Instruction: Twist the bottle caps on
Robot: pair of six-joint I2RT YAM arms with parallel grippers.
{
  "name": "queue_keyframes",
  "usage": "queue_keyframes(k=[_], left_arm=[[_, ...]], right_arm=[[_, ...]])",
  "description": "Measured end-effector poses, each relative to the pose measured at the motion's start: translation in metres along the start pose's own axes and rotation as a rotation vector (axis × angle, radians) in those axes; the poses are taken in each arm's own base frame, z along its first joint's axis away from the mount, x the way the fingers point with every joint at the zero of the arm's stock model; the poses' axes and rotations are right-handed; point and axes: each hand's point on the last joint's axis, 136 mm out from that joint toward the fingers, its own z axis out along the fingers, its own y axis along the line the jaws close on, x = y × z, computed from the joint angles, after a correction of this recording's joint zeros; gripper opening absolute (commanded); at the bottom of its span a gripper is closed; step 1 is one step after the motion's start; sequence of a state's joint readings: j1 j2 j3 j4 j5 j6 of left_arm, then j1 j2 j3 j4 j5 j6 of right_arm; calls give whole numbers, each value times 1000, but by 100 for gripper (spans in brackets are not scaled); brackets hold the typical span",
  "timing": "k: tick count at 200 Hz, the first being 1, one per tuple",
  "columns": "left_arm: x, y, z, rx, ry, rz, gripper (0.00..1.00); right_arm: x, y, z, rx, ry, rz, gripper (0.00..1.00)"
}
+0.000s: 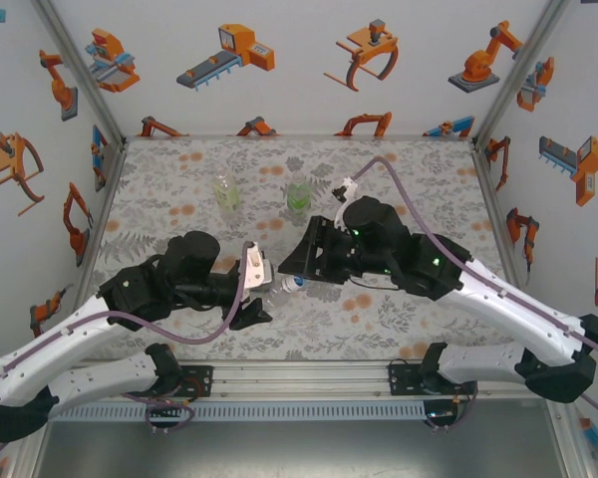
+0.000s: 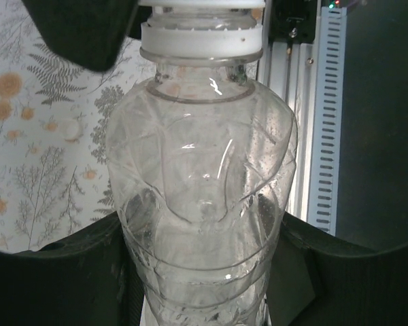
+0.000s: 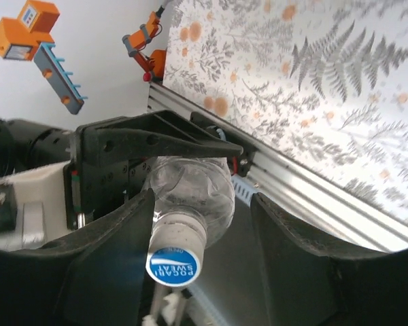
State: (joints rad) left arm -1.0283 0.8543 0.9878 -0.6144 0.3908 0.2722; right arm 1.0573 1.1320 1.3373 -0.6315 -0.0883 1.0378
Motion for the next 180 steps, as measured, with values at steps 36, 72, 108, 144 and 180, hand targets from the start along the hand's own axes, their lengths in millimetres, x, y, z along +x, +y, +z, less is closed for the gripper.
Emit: queue_keyframes(k=[36, 72, 108, 144, 180], left_arm=[[-5, -8, 0, 49, -23, 7, 0], [-9, -17, -2, 99, -44, 13, 0], [-18, -24, -6, 140, -73, 22, 0], [-19, -30, -6, 170, -78, 24, 0], [-21, -31, -7, 176, -81, 26, 0]], right_arm=[[-9, 22, -33, -96, -72, -303, 60], [-3, 53, -61, -246, -102, -661, 60], [22, 76, -78, -422, -77, -1017, 60], [43, 86, -89, -561, -67, -1255, 60], [55, 83, -77, -608, -16, -1343, 53]])
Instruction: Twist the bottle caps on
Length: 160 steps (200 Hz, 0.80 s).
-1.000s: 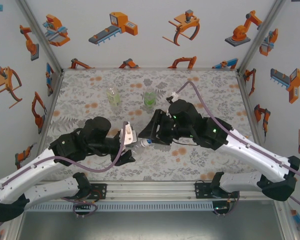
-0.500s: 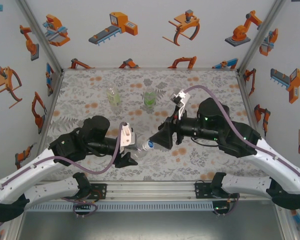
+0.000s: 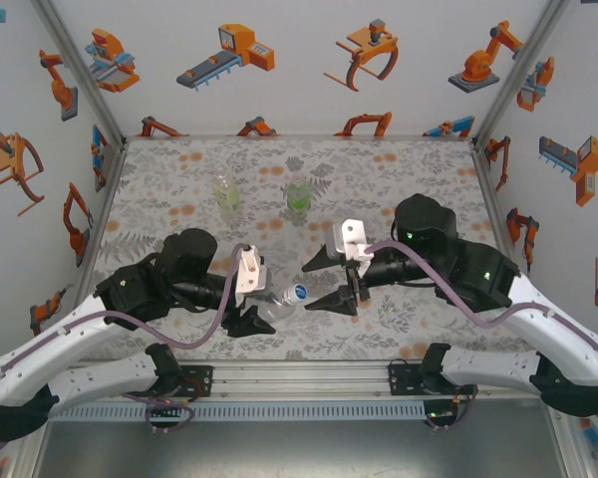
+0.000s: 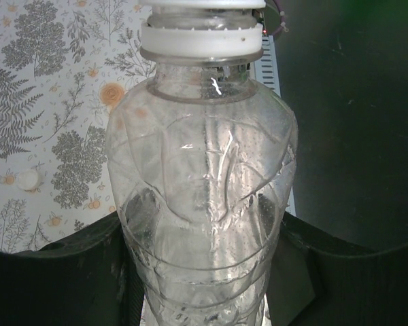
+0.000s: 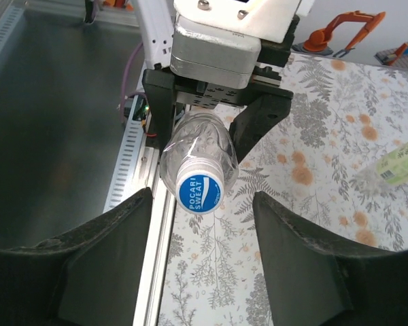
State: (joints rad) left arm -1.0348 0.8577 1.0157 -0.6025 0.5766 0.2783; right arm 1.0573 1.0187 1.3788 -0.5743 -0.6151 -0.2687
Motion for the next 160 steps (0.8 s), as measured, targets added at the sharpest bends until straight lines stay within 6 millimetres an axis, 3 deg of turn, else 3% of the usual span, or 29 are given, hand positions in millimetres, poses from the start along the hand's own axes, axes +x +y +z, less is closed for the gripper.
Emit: queue_keyframes(k=[86, 160], left_arm=[[0, 0, 0, 0, -1, 1, 0], [-1, -2, -2, 0, -6, 6, 0]], right_arm=[[8, 2, 12, -44, 3, -8, 44], [10, 2, 13, -48, -2, 22, 15]])
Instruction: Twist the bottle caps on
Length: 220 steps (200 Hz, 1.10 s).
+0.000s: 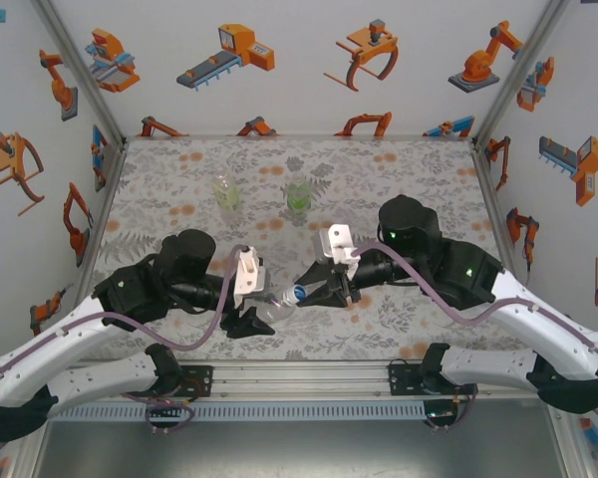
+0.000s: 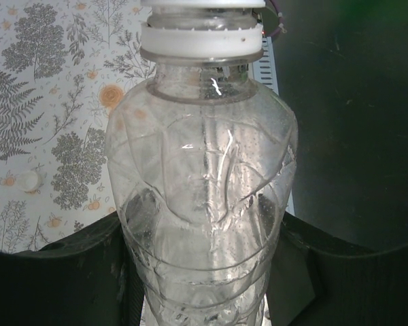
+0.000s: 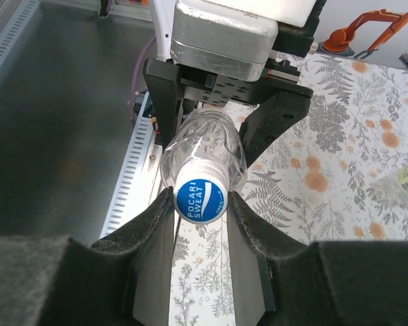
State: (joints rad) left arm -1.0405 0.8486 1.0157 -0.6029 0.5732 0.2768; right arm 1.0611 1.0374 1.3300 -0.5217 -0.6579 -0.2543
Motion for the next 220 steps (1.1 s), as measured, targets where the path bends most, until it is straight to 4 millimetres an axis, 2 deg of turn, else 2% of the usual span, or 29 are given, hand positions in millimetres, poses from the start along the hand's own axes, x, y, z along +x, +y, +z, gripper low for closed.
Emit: queue_keyframes(k=[14, 26, 39, 57, 101, 123, 143, 154, 182, 199, 220], left_arm=[[0, 2, -1, -12, 2, 0, 0], [2, 5, -1, -32, 10, -4, 0], [4, 9, -1, -58, 21, -8, 0], [8, 17, -2, -103, 36, -13, 0], [21, 36, -1, -198, 97, -36, 0], [35, 41, 2, -214, 151, -61, 0], [48, 43, 6, -215, 200, -85, 0], [54, 43, 7, -214, 219, -93, 0], [59, 43, 7, -217, 243, -103, 0], [44, 36, 11, -171, 181, -61, 0], [32, 30, 12, -139, 132, -32, 0]], right_arm=[[1, -4, 0, 28, -4, 52, 14], [3, -10, 1, 61, -5, 123, 6], [7, -19, 2, 112, -5, 236, 1], [14, -36, 1, 208, -8, 442, 0], [49, -71, 1, 455, 2, 1054, 5], [75, -78, 1, 570, 18, 1350, 11], [94, -80, 3, 636, 15, 1531, 14], [101, -80, 4, 657, 21, 1585, 19], [107, -82, 6, 684, 49, 1605, 44], [101, -89, 6, 697, 49, 1526, 53], [90, -91, 3, 673, 52, 1394, 56]])
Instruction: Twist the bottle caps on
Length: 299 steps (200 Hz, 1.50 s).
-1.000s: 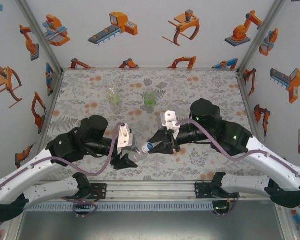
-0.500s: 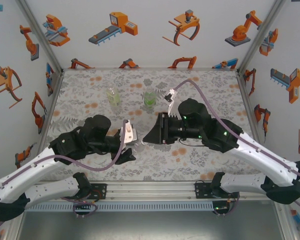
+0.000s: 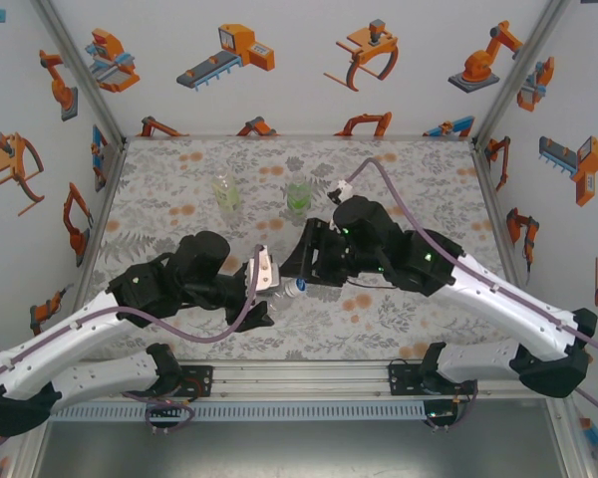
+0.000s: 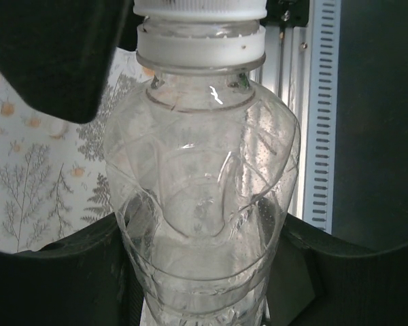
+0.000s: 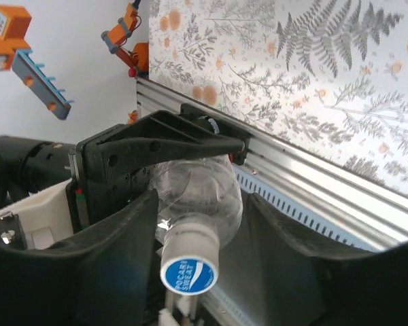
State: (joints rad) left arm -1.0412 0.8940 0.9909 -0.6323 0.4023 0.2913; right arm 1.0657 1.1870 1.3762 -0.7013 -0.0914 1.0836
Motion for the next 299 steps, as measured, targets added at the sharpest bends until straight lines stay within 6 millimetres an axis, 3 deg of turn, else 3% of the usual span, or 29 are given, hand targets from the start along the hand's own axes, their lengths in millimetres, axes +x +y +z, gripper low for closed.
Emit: queue_keyframes(k=[72, 149, 204, 299], left_arm=[[-11, -17, -2, 97, -56, 16, 0], [-21, -31, -5, 182, -92, 19, 0], [-23, -33, -8, 187, -103, 15, 0], [-24, -34, -10, 186, -109, 15, 0]], right_arm=[[-1, 44, -62, -229, -106, -578, 59], [48, 67, -84, -505, -44, -1254, 58], [62, 70, -78, -592, -1, -1368, 47], [63, 81, -77, -655, -32, -1386, 42]])
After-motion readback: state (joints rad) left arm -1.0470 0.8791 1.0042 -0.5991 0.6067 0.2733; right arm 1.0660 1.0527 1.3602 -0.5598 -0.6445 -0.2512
